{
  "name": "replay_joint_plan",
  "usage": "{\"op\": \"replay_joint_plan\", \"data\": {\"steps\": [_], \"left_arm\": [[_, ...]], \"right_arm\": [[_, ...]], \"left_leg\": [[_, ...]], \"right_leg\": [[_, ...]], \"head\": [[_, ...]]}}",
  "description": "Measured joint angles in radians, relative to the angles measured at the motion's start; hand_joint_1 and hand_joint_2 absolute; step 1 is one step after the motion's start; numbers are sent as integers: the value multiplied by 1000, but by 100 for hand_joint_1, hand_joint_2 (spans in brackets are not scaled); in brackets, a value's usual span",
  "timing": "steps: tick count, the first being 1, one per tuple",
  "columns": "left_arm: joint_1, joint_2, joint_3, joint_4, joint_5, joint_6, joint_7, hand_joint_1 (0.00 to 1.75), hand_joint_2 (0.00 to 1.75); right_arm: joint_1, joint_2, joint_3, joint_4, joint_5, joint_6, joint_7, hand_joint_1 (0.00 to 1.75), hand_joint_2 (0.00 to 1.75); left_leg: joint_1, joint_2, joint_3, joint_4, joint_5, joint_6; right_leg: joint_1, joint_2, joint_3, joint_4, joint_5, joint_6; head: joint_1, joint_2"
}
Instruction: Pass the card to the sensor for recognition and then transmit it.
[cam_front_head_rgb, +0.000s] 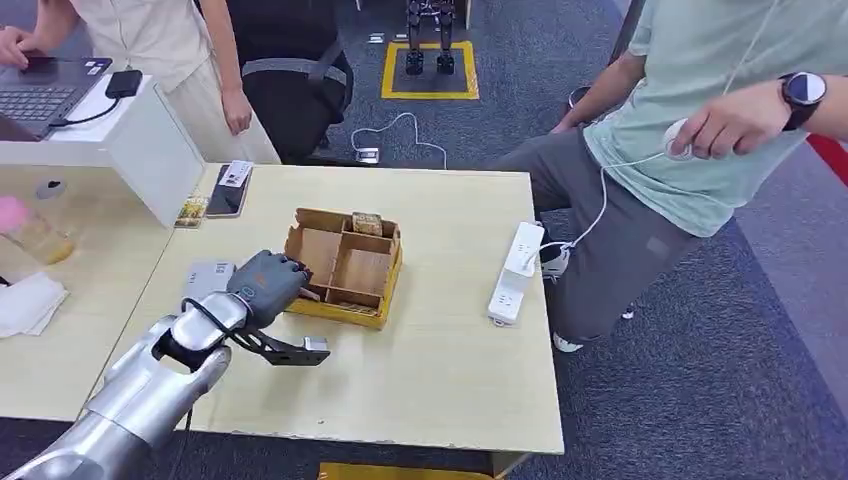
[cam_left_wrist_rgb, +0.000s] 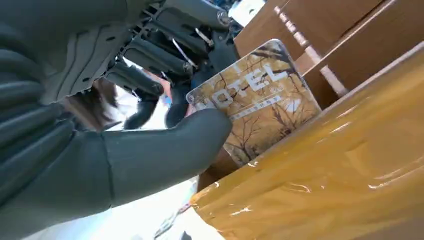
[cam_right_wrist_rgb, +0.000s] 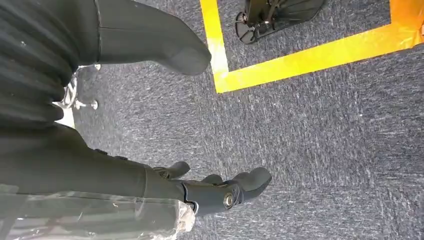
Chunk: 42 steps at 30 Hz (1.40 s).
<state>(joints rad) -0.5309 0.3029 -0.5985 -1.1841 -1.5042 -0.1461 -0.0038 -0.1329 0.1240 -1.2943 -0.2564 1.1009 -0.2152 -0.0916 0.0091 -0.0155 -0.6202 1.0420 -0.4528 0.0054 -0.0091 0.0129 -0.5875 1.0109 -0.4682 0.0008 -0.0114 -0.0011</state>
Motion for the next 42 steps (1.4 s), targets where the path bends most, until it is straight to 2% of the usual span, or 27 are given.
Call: {"op": "replay_joint_plan", "data": {"steps": [13,21,25,30,42], "left_arm": [[-1,0,0,6,8,0,0,175,175],[-7,-5,1,10,67,3,-3,175,175],[-50,-22,26,7,118,-8,13,175,175],[-154,-43,90,-17,185,-75,13,175,175],[-269,-67,140,-23,215,-107,14,175,175]], "right_arm": [[0,0,0,0,-2,0,3,0,175],[0,0,0,0,-2,0,5,0,175],[0,0,0,0,-2,0,8,0,175],[0,0,2,0,2,0,13,0,175],[1,0,5,0,11,2,20,0,175]], "left_leg": [[0,0,0,0,0,0],[0,0,0,0,0,0],[0,0,0,0,0,0],[0,0,0,0,1,0],[0,0,0,0,0,0]], "right_leg": [[0,0,0,0,0,0],[0,0,0,0,0,0],[0,0,0,0,0,0],[0,0,0,0,0,0],[0,0,-1,0,0,0]], "head": [[0,0],[0,0],[0,0],[0,0],[0,0]]}}
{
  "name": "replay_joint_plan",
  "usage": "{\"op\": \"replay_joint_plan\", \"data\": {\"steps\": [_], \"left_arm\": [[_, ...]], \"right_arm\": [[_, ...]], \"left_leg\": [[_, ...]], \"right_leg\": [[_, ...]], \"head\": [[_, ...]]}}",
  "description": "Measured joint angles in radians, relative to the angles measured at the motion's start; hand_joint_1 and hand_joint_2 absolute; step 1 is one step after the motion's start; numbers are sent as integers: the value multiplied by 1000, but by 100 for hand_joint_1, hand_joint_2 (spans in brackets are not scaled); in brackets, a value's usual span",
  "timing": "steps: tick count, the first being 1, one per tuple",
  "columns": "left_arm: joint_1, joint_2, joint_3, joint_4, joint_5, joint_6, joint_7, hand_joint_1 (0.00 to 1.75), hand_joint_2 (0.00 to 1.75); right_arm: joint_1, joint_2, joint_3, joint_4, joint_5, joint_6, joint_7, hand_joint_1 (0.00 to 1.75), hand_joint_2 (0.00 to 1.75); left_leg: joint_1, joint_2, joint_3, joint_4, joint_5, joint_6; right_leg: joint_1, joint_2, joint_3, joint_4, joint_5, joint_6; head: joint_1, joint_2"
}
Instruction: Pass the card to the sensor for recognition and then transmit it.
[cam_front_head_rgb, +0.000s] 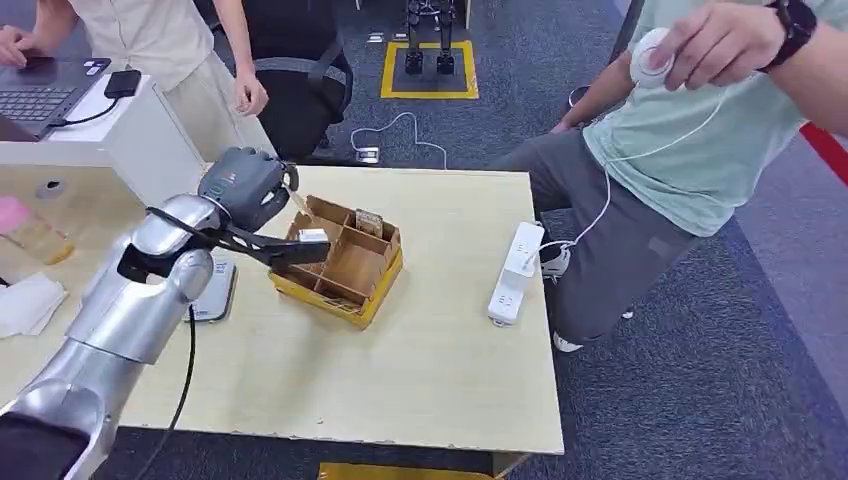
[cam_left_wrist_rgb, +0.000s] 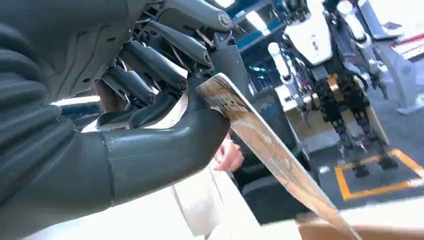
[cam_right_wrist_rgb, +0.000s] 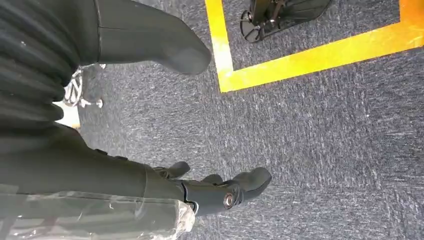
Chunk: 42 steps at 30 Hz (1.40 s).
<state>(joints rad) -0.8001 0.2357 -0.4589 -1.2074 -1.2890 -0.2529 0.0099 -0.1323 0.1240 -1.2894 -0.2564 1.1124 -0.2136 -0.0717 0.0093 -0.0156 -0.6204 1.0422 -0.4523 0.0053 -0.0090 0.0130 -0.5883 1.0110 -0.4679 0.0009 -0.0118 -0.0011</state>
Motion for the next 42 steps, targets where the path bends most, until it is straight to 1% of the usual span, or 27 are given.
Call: {"op": "replay_joint_plan", "data": {"steps": [4,7,8,10,11,12,13,14,17,19,22,23,27,29,33,42], "left_arm": [[-61,-27,12,9,-40,2,53,175,175],[-80,-46,17,18,-70,8,72,175,175],[-82,-56,18,21,-102,18,90,175,175],[-92,-89,23,36,-218,41,166,175,175],[-103,-103,22,52,-259,45,225,175,175],[-119,-115,20,67,-271,41,279,175,175],[-143,-125,8,89,-275,22,336,175,175],[-168,-130,-3,113,-276,-1,377,175,175],[-246,-140,-12,234,-279,-26,446,175,175],[-291,-132,-12,321,-282,-21,478,175,175],[-333,-103,-11,414,-282,-15,501,175,175],[-344,-87,-10,450,-282,-10,510,175,175],[-363,-45,-4,524,-283,5,523,175,175],[-364,-30,0,545,-283,3,527,175,175],[-363,-16,4,572,-283,3,532,175,175],[-365,-8,9,591,-284,3,532,175,175]], "right_arm": [[0,0,3,0,8,0,4,0,175],[0,0,9,0,10,0,5,0,175],[0,0,10,0,15,1,6,0,175],[0,0,18,0,37,3,8,0,175],[-1,0,22,0,49,8,6,0,175],[-2,0,26,0,58,13,2,0,175],[-3,0,30,0,66,16,-6,0,175],[-4,0,34,0,73,18,-13,0,175],[-13,3,43,0,93,18,-19,0,175],[-15,5,46,0,104,18,-18,0,175],[-15,7,48,0,115,18,-18,0,175],[-14,8,48,0,116,18,-19,0,175],[-14,8,48,0,118,18,-23,0,175],[-14,8,48,0,124,18,-26,0,175],[-15,8,48,1,127,18,-26,0,175],[-14,9,47,1,132,18,-26,0,175]], "left_leg": [[0,0,0,0,0,0],[0,0,0,0,0,0],[0,0,0,0,0,0],[-1,0,0,0,0,0],[0,-1,0,0,0,0],[0,-1,0,1,0,0],[0,-1,0,1,0,0],[0,-1,-1,0,0,0],[0,2,0,0,0,0],[0,2,0,0,0,0],[0,2,1,0,0,0],[0,3,1,0,0,-1],[1,2,1,-1,0,-1],[1,1,0,-1,0,-1],[0,1,0,-1,1,-1],[-1,1,0,0,1,-1]], "right_leg": [[0,0,0,0,0,0],[0,0,0,0,0,0],[0,0,0,0,0,0],[0,-1,0,0,0,0],[0,-1,0,0,0,0],[0,-1,0,0,0,0],[0,-1,0,0,0,0],[0,-1,0,0,0,0],[0,3,0,0,1,0],[0,3,0,1,1,0],[0,4,0,1,1,0],[0,4,0,1,1,0],[1,4,-1,2,0,-1],[1,3,-1,2,0,-1],[1,2,0,1,0,0],[0,2,0,1,0,0]], "head": [[0,0],[0,0],[0,0],[0,0],[0,0],[0,0],[0,0],[0,0],[0,0],[0,0],[0,0],[0,0],[0,0],[0,0],[1,0],[0,0]]}}
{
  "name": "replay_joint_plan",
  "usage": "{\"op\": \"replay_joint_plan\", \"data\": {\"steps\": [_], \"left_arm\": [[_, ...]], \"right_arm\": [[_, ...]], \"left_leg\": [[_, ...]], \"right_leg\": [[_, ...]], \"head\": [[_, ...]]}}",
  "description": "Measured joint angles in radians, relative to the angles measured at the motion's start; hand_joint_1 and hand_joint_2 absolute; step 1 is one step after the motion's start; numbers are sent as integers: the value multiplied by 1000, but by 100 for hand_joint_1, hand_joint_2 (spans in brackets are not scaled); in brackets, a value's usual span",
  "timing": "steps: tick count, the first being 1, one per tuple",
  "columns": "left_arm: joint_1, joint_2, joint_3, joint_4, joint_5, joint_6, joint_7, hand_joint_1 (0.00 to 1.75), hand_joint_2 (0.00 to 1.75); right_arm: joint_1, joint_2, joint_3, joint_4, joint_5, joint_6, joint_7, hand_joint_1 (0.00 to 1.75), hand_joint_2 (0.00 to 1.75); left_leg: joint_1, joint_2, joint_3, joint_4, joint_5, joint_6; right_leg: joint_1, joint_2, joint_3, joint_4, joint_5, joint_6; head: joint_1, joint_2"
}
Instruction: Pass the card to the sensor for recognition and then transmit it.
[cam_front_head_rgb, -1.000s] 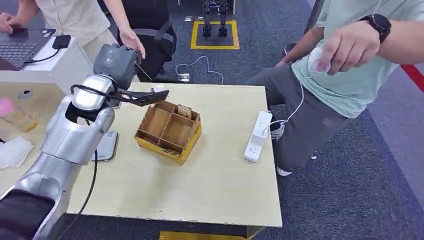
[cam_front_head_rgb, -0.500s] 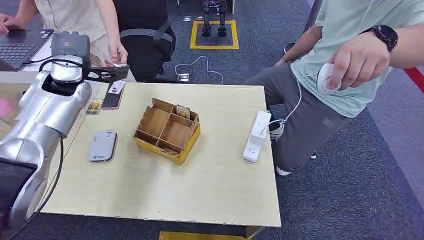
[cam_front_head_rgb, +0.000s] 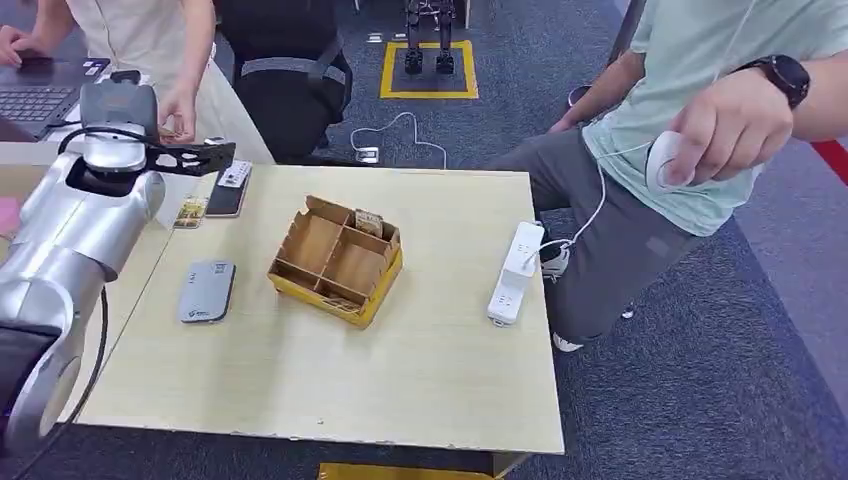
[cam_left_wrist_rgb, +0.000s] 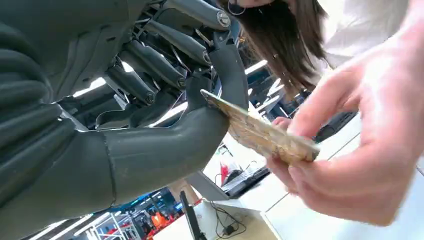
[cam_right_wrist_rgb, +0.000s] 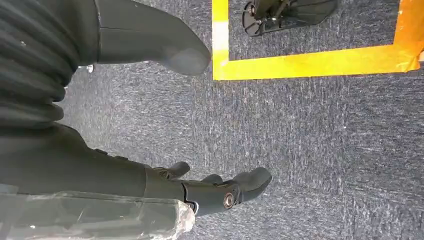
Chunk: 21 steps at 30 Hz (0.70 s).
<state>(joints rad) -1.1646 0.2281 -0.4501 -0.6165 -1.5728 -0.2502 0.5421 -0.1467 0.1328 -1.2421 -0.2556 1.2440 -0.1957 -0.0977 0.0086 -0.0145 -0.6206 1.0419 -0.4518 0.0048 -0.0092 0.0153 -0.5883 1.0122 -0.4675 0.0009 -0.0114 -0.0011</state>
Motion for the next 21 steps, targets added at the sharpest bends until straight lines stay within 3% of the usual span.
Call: {"op": "replay_joint_plan", "data": {"steps": [16,17,19,20,21], "left_arm": [[-1,0,20,20,0,3,-12,175,175],[-1,0,22,22,0,4,-13,68,175],[-1,0,23,22,0,11,-18,68,175],[-1,0,23,22,0,16,-21,0,175],[-1,0,23,22,0,21,-21,0,175]], "right_arm": [[-1,0,0,0,6,-1,0,0,175],[-1,0,0,0,7,-1,0,0,175],[-1,0,0,0,8,-1,0,0,175],[-1,0,-1,0,9,-1,0,0,175],[-1,0,-1,0,10,-1,0,0,175]], "left_leg": [[0,0,0,0,0,0],[0,0,0,0,0,0],[0,0,0,0,0,0],[0,0,0,0,0,0],[0,0,0,0,0,0]], "right_leg": [[0,1,0,0,0,0],[0,0,0,0,0,0],[0,0,0,0,0,0],[0,0,0,0,0,0],[0,0,0,0,0,0]], "head": [[0,0],[0,0],[0,0],[0,0],[0,0]]}}
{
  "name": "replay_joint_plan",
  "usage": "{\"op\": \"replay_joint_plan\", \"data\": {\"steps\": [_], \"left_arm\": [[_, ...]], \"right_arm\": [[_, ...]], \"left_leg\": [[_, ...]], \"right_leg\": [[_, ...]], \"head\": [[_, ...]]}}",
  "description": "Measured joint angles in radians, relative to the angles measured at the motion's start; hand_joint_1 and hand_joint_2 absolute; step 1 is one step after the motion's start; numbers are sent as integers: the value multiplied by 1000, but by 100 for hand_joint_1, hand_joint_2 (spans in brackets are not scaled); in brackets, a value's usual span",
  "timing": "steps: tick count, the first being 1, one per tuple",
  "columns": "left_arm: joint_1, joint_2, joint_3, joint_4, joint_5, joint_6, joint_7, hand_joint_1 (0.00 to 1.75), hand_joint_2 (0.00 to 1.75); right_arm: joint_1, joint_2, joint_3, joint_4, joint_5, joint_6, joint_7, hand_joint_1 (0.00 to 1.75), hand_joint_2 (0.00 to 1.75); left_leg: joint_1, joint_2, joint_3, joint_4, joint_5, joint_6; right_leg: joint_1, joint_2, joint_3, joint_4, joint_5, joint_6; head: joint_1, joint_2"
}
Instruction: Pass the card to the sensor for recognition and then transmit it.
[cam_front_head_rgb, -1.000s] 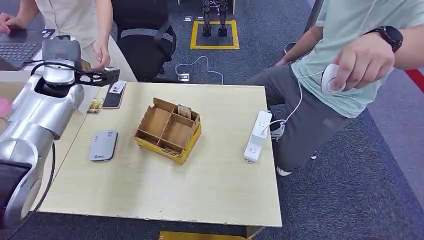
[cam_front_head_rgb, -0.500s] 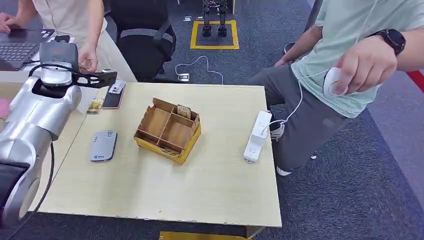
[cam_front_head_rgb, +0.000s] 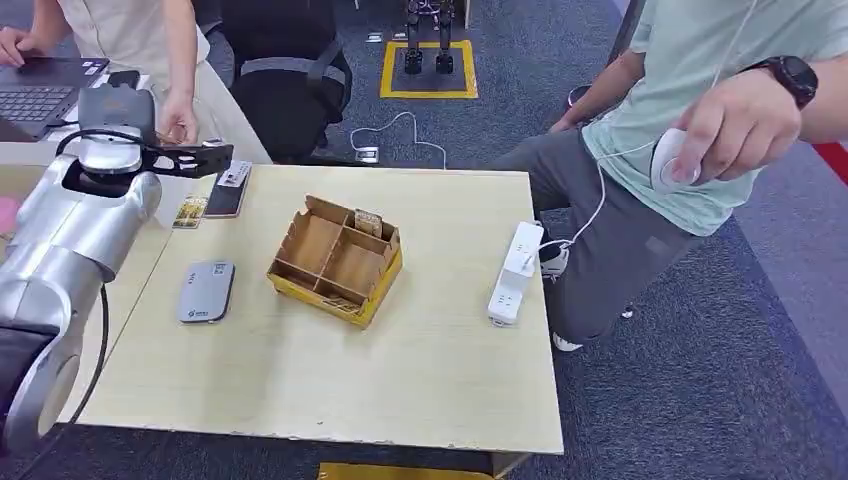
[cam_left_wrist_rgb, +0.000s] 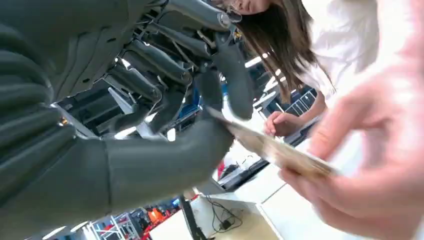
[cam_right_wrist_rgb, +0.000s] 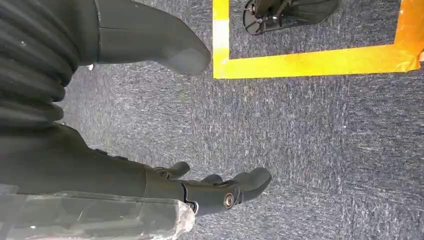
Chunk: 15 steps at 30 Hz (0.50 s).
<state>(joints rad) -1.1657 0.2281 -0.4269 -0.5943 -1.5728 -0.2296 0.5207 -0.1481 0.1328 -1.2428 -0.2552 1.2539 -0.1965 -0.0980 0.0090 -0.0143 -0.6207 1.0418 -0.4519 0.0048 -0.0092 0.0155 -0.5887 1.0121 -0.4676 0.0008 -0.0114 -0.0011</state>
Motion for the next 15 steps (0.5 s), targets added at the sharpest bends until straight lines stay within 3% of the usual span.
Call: {"op": "replay_joint_plan", "data": {"steps": [15], "left_arm": [[0,6,0,0,0,10,0,0,175]], "right_arm": [[1,0,-8,1,6,0,0,0,175]], "left_leg": [[0,0,0,0,0,0]], "right_leg": [[0,0,0,0,0,0]], "head": [[0,0]]}}
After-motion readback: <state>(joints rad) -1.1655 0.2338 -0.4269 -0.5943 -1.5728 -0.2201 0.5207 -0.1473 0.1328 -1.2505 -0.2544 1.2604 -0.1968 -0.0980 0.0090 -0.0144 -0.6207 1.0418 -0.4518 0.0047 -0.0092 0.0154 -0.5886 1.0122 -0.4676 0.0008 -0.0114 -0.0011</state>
